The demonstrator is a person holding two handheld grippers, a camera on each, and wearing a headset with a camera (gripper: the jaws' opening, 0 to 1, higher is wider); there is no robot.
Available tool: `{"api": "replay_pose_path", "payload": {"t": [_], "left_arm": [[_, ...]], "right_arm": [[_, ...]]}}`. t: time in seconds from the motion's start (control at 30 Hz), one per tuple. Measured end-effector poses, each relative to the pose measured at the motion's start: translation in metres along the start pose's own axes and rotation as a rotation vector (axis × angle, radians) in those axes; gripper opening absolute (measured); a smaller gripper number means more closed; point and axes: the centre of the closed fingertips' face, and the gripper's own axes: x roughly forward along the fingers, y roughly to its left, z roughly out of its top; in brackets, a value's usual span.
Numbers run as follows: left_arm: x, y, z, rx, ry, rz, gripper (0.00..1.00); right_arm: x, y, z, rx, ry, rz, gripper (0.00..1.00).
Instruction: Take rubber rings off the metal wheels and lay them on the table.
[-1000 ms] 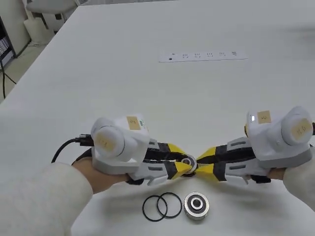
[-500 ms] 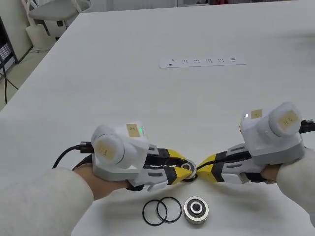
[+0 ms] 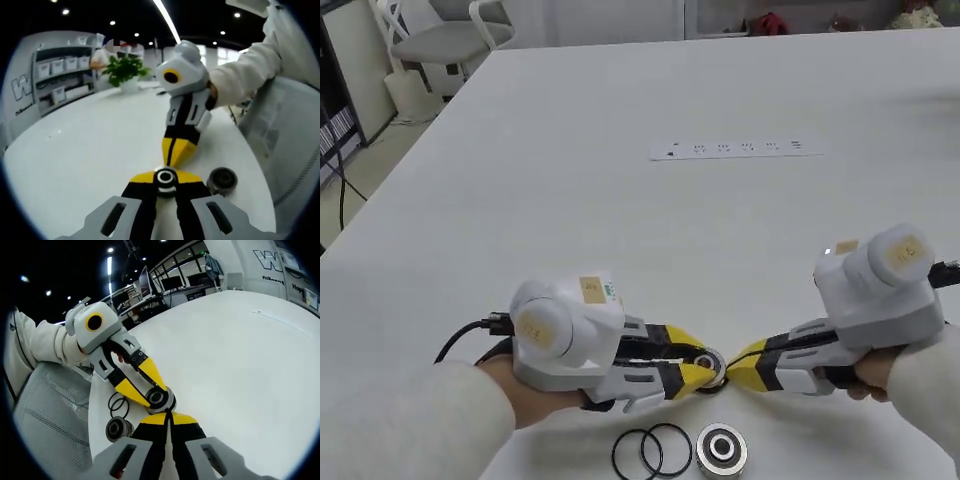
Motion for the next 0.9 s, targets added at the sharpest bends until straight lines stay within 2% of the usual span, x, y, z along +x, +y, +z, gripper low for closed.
{"api": "replay_pose_path", "payload": {"t": [0.2,0.53,0.9], "left_arm": [[0.0000,-0.0001,-0.0003,0.007,-0.001,-0.002,0.14],[-0.0001,-0.0006,-0.0005,0.017,0.005,0.011,0.14],[0.0007,-0.0005,0.0001,0.012,0.013,0.033,0.14]], "right_arm": [[-0.0047,0.0018,0.0037,0.047,-0.022,0.010,0.00],[-0.0061,0.0075,0.0047,0.085,-0.031,0.010,0.00],[-0.0068,0.0064,0.0026,0.061,-0.018,-0.009,0.00]]}}
